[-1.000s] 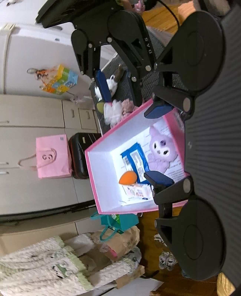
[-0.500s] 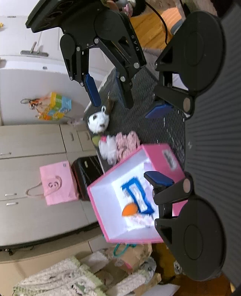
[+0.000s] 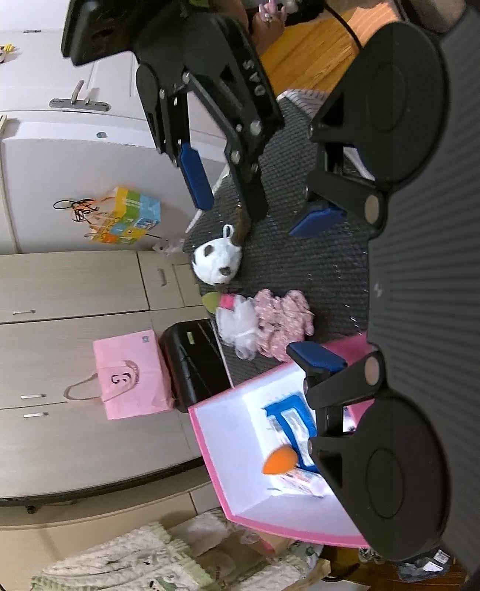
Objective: Organize soft objects
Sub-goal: 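Move both tools back over the table toward the strawberry plush and floral cloth, then grasp the pink strawberry plush with the right tool while the left tool grasps the pink floral cloth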
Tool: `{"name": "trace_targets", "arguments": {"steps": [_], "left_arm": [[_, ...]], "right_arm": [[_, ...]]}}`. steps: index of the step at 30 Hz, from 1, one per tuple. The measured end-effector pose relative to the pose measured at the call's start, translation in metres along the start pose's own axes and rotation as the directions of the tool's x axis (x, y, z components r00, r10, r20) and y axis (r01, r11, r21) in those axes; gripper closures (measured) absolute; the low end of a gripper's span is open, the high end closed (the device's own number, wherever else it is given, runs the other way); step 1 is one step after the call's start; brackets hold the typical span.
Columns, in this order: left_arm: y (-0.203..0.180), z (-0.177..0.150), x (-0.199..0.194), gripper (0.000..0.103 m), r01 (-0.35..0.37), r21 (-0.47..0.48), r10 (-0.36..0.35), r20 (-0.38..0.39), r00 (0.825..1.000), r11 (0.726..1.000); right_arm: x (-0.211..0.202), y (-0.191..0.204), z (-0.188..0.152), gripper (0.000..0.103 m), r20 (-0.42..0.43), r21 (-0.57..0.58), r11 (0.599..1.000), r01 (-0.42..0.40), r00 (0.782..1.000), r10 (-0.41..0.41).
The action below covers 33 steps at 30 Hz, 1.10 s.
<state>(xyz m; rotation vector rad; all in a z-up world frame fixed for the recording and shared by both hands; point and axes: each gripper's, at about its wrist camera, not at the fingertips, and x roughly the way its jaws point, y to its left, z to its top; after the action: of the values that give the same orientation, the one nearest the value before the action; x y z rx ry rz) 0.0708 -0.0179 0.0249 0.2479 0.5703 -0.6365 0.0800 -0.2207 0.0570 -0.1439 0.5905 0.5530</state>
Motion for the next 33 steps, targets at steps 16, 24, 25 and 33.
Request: {"name": "trace_targets", "arguments": {"steps": [16,24,25,33], "left_arm": [[-0.029,0.025,0.097,0.041,-0.16,0.034,0.158,0.061,0.986,0.986],[-0.04,0.025,0.152,0.042,-0.253,-0.005,0.253,0.031,0.967,0.967],[-0.041,0.023,0.157,0.043,-0.262,-0.004,0.262,0.029,0.965,0.965],[-0.04,0.017,0.194,0.043,-0.394,0.013,0.394,0.002,0.919,0.919]], "right_arm": [[0.078,-0.09,0.005,0.038,-0.001,0.022,0.998,0.051,0.999,-0.051],[0.139,-0.125,0.018,0.077,-0.072,0.07,0.997,0.025,0.997,-0.02],[0.147,-0.126,0.019,0.079,-0.083,0.065,0.998,0.024,0.996,-0.019],[0.197,-0.14,0.016,0.079,-0.153,0.08,0.996,0.035,0.988,-0.023]]}}
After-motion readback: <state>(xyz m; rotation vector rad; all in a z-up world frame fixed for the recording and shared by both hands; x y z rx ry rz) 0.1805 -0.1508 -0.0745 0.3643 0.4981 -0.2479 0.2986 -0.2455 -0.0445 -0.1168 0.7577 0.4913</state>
